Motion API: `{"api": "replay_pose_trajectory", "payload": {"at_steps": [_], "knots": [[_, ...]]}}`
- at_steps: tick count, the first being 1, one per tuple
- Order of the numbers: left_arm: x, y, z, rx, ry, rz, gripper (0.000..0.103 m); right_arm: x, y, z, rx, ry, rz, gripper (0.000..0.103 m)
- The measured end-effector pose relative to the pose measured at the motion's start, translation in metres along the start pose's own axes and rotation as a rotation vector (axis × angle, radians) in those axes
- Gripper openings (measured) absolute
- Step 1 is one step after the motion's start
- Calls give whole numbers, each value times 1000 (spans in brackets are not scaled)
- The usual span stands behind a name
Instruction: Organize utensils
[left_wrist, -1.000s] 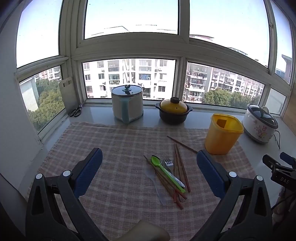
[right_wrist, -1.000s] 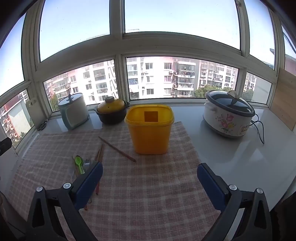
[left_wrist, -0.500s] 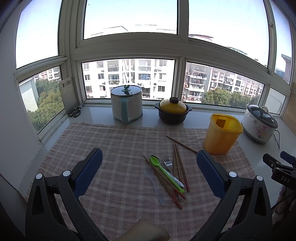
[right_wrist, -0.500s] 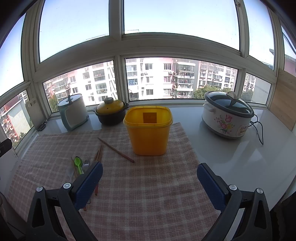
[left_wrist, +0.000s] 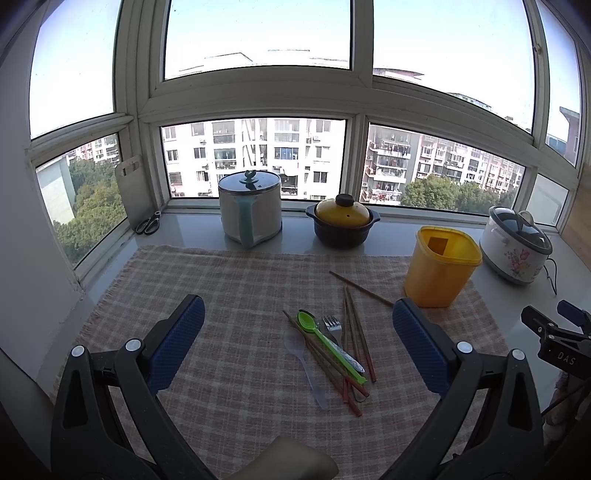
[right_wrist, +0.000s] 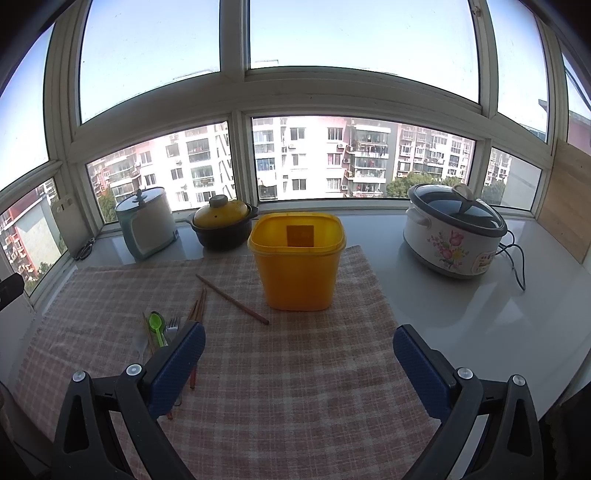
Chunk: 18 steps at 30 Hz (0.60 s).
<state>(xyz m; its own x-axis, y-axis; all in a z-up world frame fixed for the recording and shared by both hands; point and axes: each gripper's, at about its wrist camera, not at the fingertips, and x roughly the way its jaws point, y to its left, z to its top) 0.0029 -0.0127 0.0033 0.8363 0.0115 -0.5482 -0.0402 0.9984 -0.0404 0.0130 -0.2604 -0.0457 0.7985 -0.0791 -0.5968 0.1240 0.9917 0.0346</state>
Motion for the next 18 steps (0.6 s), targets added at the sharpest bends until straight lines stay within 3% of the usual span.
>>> {"api": "replay_pose_trajectory", "payload": {"at_steps": [18], "knots": [[-1, -2, 2, -1, 1, -5, 103, 0, 1, -4, -2, 4, -2, 103]]}}
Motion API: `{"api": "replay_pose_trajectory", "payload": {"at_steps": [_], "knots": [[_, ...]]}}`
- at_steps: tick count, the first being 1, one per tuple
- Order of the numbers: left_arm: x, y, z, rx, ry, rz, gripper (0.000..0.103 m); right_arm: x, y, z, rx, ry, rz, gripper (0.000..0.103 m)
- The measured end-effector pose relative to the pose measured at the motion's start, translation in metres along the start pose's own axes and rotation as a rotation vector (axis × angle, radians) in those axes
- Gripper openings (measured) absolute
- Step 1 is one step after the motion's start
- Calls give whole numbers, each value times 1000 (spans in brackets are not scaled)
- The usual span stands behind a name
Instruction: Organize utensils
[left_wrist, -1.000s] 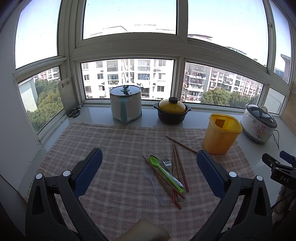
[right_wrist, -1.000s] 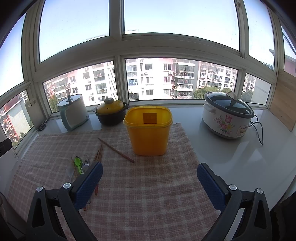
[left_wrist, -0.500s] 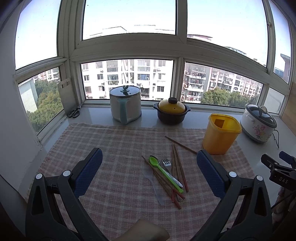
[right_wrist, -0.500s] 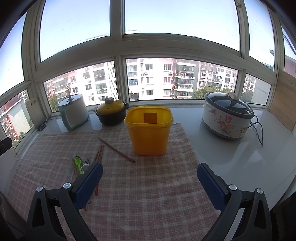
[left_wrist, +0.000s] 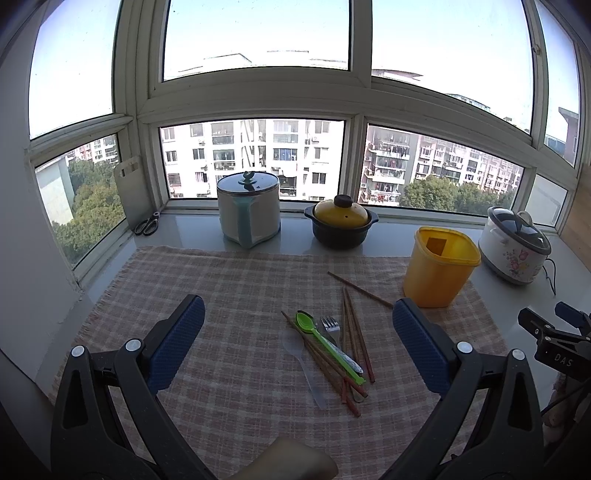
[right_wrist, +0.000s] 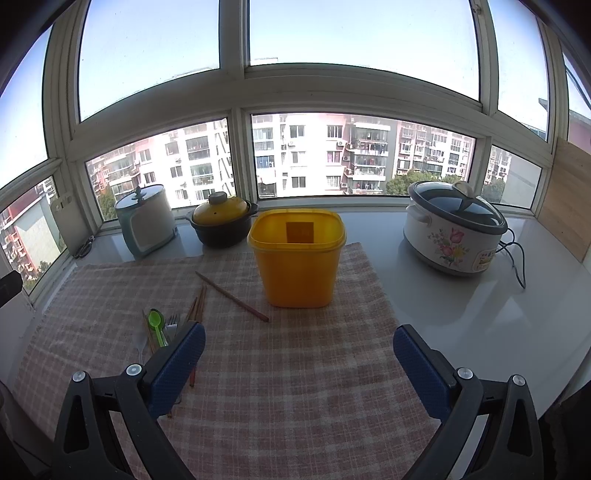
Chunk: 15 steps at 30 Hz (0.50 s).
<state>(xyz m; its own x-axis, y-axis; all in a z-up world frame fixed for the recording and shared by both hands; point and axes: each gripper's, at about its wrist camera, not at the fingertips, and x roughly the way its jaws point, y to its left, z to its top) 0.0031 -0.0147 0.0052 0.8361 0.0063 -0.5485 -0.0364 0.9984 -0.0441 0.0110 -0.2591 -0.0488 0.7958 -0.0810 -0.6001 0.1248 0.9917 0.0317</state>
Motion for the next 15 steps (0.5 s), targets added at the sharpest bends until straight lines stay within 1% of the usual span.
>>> {"api": "replay_pose_trajectory", "payload": {"at_steps": [15], "knots": [[0, 0, -1, 0, 0, 1, 103, 0, 0, 1, -1, 3, -1, 103]]}}
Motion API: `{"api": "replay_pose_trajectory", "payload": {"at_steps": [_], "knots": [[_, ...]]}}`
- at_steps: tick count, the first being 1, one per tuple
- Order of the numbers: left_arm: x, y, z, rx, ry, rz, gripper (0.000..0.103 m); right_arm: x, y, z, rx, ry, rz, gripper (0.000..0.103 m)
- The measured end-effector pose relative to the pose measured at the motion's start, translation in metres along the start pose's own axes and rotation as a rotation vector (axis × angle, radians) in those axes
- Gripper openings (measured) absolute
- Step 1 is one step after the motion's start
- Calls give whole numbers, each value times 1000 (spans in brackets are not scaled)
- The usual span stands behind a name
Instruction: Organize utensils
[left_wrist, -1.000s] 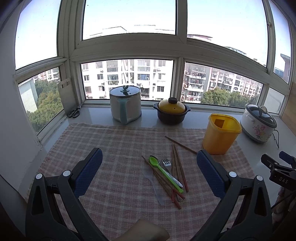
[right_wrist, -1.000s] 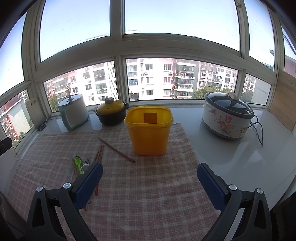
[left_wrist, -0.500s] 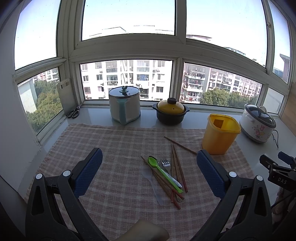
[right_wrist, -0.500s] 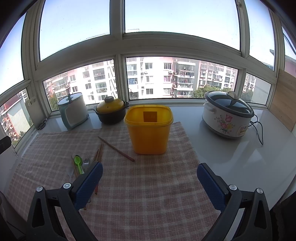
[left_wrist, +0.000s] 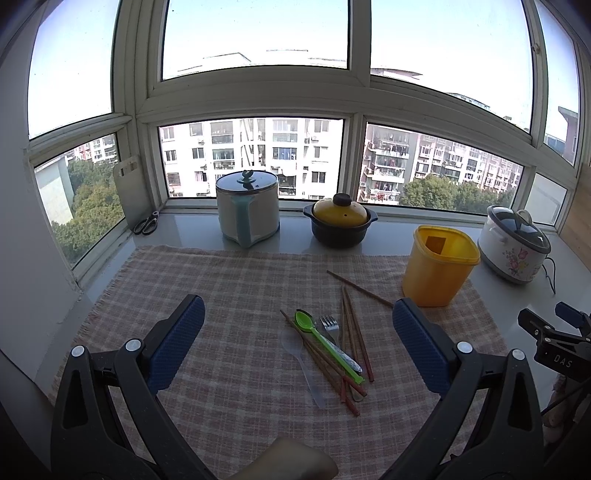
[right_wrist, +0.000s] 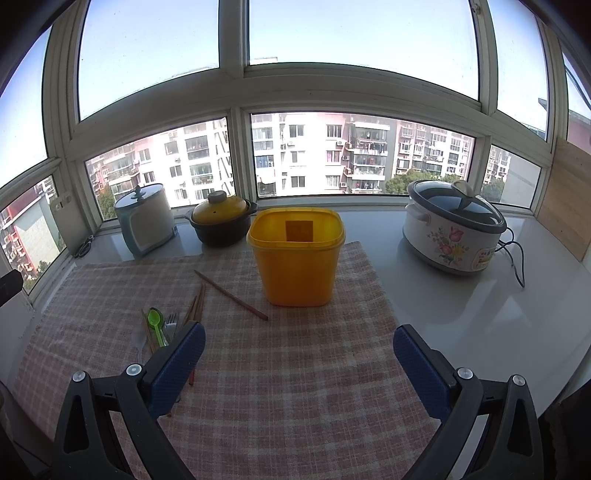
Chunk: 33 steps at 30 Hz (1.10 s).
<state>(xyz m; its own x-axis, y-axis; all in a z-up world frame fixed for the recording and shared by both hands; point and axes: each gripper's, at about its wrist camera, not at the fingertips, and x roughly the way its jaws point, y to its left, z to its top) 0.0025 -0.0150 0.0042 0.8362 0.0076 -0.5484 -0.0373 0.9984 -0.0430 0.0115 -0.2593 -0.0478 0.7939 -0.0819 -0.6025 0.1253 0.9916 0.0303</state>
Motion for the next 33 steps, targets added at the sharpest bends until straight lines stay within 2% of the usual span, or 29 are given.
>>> {"api": "replay_pose_trajectory", "payload": {"at_steps": [21, 29, 33], "knots": [[3, -9, -5, -4, 15, 8, 103, -1, -3, -3, -5, 12, -1, 103], [10, 0, -20, -57, 65, 50, 103, 8, -7, -3, -69, 23, 15, 103], [16, 5, -36, -97, 121, 84, 103, 14, -12, -7, -106, 6, 39, 103]]}}
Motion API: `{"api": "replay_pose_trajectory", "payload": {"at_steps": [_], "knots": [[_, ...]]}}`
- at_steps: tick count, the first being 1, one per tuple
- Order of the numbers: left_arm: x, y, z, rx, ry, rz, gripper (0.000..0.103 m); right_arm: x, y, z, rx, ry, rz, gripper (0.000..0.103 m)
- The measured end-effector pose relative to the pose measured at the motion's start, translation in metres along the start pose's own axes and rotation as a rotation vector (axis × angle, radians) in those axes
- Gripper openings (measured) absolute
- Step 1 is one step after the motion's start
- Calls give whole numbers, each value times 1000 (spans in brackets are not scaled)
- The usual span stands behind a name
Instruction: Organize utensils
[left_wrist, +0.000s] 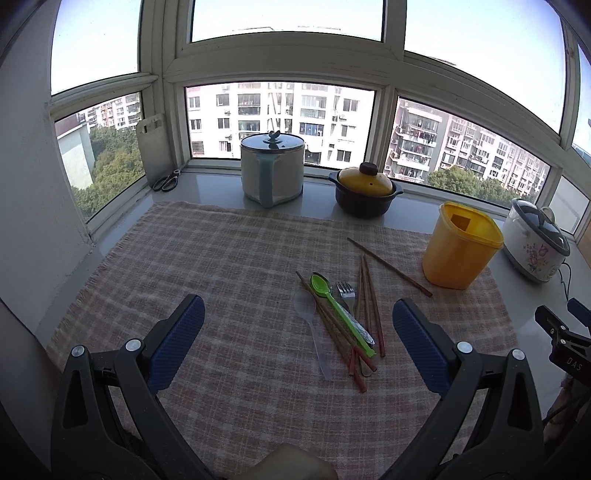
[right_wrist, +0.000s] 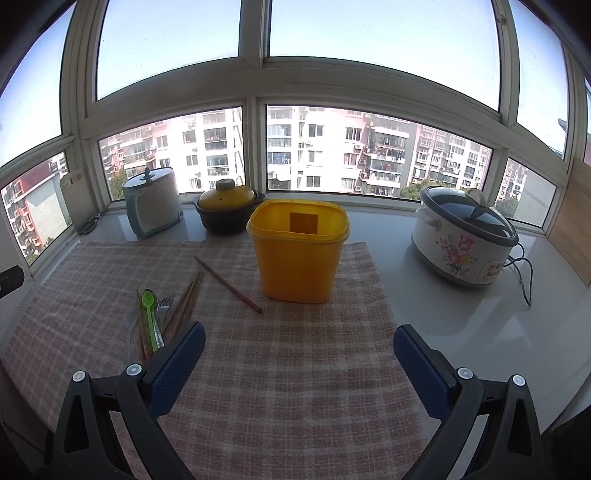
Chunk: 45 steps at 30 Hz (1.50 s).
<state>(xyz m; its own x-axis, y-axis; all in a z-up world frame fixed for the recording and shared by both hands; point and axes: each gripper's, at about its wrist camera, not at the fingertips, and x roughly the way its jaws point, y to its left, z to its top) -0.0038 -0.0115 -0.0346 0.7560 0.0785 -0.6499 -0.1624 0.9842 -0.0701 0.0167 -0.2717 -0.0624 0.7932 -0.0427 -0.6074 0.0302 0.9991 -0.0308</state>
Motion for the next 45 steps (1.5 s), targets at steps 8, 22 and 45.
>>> {"api": "replay_pose_trajectory", "payload": {"at_steps": [8, 22, 45], "knots": [[18, 9, -30, -41, 129, -1, 99, 14, 2, -11, -123, -3, 97, 103], [74, 16, -41, -16, 296, -107, 79, 40, 18, -8, -92, 94, 218, 99], [167, 16, -47, -48, 447, -263, 40, 130, 75, 13, -148, 300, 307, 57]]}}
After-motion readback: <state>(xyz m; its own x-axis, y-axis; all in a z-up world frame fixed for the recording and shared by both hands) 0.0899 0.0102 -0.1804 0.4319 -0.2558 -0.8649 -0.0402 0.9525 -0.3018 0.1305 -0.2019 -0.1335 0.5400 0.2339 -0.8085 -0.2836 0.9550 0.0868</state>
